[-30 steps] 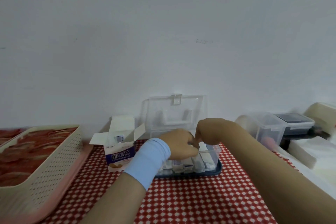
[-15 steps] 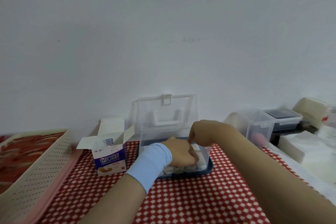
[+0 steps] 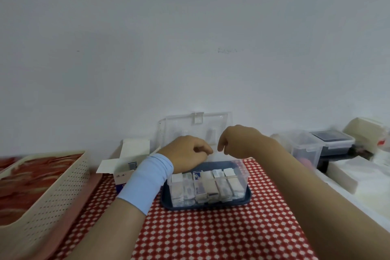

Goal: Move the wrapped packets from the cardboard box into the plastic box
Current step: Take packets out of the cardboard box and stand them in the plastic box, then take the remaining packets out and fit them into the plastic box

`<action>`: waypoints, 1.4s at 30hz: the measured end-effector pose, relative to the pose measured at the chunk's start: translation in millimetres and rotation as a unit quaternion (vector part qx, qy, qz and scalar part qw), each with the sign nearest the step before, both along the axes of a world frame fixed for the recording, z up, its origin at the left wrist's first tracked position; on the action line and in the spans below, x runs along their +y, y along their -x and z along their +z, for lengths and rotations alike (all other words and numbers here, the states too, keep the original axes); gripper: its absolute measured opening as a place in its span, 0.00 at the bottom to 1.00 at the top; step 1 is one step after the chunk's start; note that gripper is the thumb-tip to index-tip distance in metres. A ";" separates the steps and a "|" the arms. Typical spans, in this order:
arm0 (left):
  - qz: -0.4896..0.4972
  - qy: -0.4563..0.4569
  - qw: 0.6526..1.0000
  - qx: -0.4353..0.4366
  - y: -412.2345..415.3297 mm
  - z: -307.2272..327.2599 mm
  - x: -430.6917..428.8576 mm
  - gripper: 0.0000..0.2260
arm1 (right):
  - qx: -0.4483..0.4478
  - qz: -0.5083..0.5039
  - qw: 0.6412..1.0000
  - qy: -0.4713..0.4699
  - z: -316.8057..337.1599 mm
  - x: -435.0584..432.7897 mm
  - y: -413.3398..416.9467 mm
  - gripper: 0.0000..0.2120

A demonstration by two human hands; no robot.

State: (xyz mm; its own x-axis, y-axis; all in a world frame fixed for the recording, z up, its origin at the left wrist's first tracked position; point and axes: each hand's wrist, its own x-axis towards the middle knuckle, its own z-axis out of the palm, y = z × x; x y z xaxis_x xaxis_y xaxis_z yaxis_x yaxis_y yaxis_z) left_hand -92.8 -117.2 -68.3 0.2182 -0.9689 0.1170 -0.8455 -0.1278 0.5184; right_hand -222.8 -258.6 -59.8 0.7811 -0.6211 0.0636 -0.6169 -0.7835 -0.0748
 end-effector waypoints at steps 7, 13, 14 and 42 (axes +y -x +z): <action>0.119 0.087 0.988 -0.041 -57.0 11.8 35.8 0.13 | -0.185 0.093 0.973 -0.098 22.3 34.7 -31.8 0.14; 0.243 0.065 0.963 -0.096 -113.0 -3.0 82.5 0.13 | -0.184 0.204 0.955 -0.115 24.9 83.9 -89.1 0.11; 0.250 0.046 0.961 -0.107 -117.5 -6.3 88.2 0.12 | -0.182 0.213 0.954 -0.109 24.2 90.2 -97.0 0.12; 0.192 -0.023 0.973 0.123 -139.6 -44.8 126.1 0.48 | 0.121 0.229 0.962 -0.088 -4.8 130.2 -181.6 0.13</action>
State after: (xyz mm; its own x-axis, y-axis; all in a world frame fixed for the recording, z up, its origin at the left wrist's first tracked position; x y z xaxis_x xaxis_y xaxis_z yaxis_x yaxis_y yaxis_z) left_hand 46.9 8.9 -113.1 0.5819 -0.8128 -0.0266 -0.5820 -0.4391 0.6845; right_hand -41.2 -128.4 -64.6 0.9540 -0.1936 -0.2287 -0.2267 -0.9655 -0.1283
